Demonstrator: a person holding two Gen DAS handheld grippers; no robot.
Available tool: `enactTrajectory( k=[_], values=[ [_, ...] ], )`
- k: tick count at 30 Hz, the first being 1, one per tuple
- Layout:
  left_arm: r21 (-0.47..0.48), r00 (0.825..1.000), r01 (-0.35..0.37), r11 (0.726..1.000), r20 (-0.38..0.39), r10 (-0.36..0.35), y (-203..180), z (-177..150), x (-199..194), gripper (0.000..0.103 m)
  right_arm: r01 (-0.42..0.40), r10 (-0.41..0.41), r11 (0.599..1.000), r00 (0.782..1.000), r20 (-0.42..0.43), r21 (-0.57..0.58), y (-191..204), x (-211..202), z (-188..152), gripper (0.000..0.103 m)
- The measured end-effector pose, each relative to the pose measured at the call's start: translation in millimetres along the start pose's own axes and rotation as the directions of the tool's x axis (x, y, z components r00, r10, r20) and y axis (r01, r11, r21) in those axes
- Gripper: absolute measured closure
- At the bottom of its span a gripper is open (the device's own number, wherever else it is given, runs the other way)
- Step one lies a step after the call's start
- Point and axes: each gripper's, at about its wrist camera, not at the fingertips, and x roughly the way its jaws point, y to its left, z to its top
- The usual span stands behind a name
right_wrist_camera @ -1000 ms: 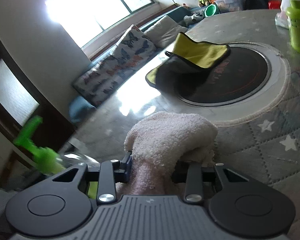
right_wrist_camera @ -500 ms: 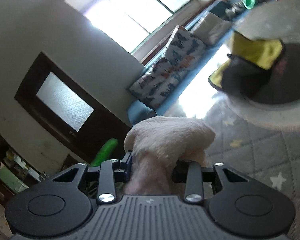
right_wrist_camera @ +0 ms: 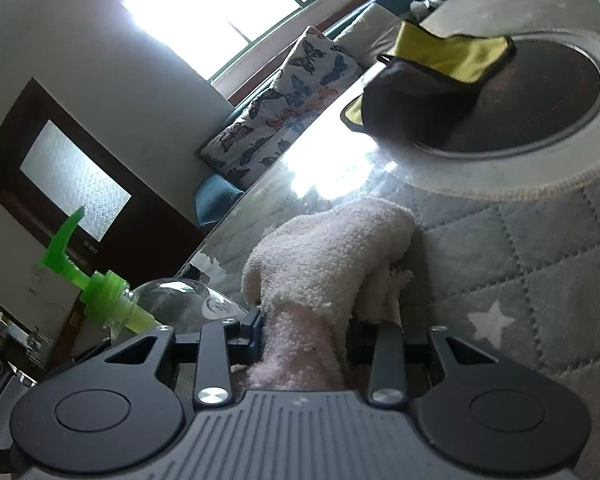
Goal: Clean container
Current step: 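Wipe the bottle's shoulder with the towel in the right gripper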
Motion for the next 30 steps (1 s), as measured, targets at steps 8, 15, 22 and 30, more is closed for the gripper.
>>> enactTrajectory(
  k=[8,15,22,30],
  values=[
    [0.086,0.999,-0.045,0.995,0.014,0.043,6,-1,11,0.02,-0.171,0.17,0.985,0.98,0.1,0.004,19,-25,29,0.068],
    [0.081,0.996,-0.085,0.993,0.023,0.084,19,8,33,0.02,-0.243,0.24,0.97,0.965,0.103,0.013,28,4,52,0.068],
    [0.022,0.994,-0.108,0.994,0.024,0.108,32,12,47,0.018,-0.195,0.188,0.969,0.98,0.061,0.15,-11,52,52,0.068],
    [0.008,0.99,-0.142,0.99,0.003,0.142,34,9,57,0.016,-0.17,0.167,0.981,0.985,0.041,0.095,-22,79,41,0.068]
  ],
)
